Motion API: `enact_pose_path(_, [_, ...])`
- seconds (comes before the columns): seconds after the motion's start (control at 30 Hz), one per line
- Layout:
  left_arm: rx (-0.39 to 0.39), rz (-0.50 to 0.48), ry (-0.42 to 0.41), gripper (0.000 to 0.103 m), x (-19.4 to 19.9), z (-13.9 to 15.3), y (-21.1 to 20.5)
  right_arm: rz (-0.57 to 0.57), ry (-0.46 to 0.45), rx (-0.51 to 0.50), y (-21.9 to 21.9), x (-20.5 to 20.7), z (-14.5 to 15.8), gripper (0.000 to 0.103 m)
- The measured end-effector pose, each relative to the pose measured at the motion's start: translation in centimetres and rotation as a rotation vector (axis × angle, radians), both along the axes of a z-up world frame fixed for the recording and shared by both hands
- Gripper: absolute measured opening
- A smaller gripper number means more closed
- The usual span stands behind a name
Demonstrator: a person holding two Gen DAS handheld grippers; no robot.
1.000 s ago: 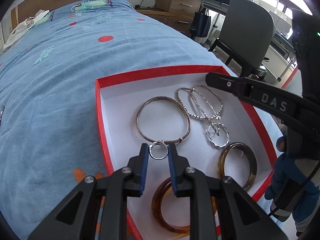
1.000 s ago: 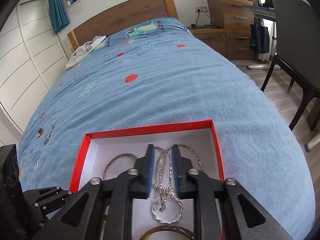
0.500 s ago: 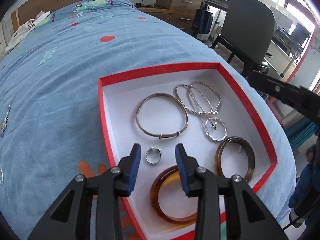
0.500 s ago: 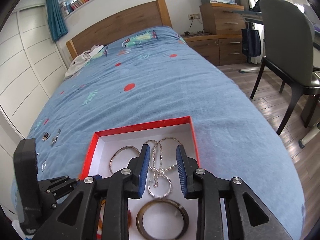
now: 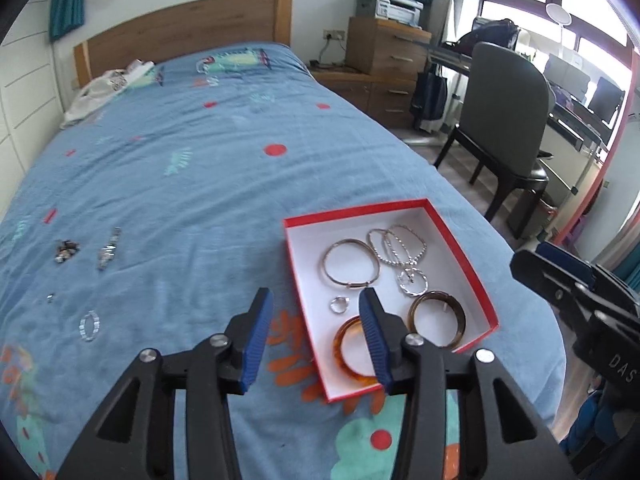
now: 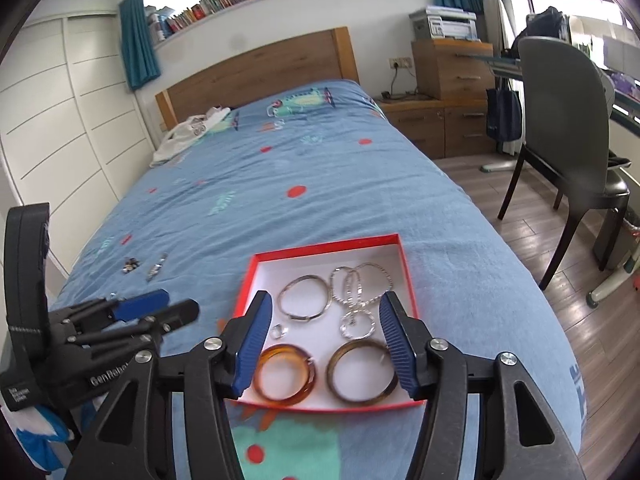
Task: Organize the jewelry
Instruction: 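Withdraw both grippers toward the remaining rings on the bed cover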
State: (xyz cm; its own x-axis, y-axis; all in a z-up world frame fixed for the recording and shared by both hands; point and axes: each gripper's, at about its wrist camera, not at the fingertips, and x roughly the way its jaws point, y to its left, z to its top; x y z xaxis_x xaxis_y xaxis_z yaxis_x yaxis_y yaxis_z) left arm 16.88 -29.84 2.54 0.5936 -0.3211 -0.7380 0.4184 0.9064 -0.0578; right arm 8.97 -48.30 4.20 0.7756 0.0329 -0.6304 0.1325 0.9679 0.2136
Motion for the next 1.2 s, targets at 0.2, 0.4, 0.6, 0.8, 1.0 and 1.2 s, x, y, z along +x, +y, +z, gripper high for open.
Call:
enact_pose_path(0.2, [0.032,0.061,-0.063,0.046,-3.8,2.4,3.9,0.011,-0.028,-0.002,1.8,-2.8,1.7,0.058])
enact_pose_path(0.4, [0.05,0.122,-0.112,0.046,-6.5,3.7,7.6,0.025,-0.058,-0.002,3.8,-5.3,3.0,0.059])
enact_pose_path(0.6, [0.041,0.176,-0.143,0.046,-8.6,4.5,11.6,0.064,-0.064,-0.013,6.2,-6.4,3.3,0.062])
enact_pose_path(0.8, [0.042,0.222,-0.156,0.046,-10.1,4.9,14.7,0.108,-0.068,-0.019,8.6,-7.1,3.6,0.062])
enact_pose_path(1.0, [0.044,0.273,-0.142,0.046,-10.4,4.9,18.2,0.142,-0.074,-0.036,10.8,-7.1,4.3,0.062])
enact_pose_path(1.2, [0.029,0.322,-0.122,0.046,-10.1,4.7,21.8,0.167,-0.071,-0.043,12.9,-6.6,4.9,0.062])
